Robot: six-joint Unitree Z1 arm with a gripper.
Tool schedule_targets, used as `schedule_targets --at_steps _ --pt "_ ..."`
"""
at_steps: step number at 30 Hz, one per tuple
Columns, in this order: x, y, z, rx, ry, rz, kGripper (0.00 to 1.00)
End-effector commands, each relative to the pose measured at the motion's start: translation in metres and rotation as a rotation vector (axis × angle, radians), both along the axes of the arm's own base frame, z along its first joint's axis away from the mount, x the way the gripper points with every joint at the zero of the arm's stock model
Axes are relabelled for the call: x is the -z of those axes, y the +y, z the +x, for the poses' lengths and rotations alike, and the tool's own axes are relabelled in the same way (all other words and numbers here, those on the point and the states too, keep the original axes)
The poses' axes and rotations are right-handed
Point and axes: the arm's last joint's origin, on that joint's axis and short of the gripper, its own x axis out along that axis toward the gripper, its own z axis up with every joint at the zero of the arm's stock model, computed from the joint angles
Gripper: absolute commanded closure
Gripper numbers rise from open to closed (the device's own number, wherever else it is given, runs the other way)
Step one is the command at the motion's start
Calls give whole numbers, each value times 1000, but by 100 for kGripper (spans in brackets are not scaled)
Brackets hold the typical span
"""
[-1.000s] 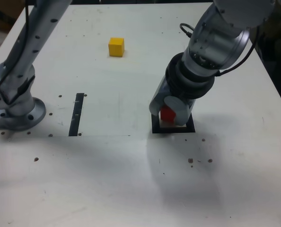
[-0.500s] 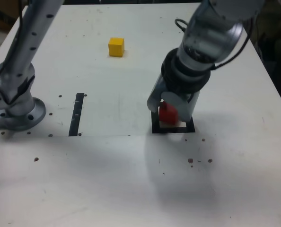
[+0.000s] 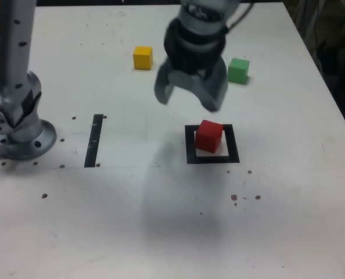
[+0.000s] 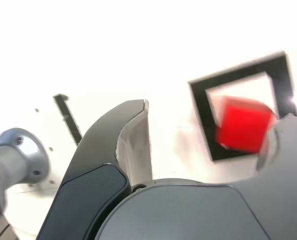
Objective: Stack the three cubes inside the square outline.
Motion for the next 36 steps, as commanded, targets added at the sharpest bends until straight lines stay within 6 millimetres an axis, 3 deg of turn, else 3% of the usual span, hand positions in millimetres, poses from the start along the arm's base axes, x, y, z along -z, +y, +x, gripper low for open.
schedule_targets --at_steps 1,10,20,26,36 --pt "-9 18 -8 -43 -12 10 1" --pt "-14 142 -34 -326 0 51 3" --pt "2 243 -54 -454 30 17 3" --pt "21 275 -68 -502 70 11 3" --pt "46 280 -70 -478 106 -13 4"
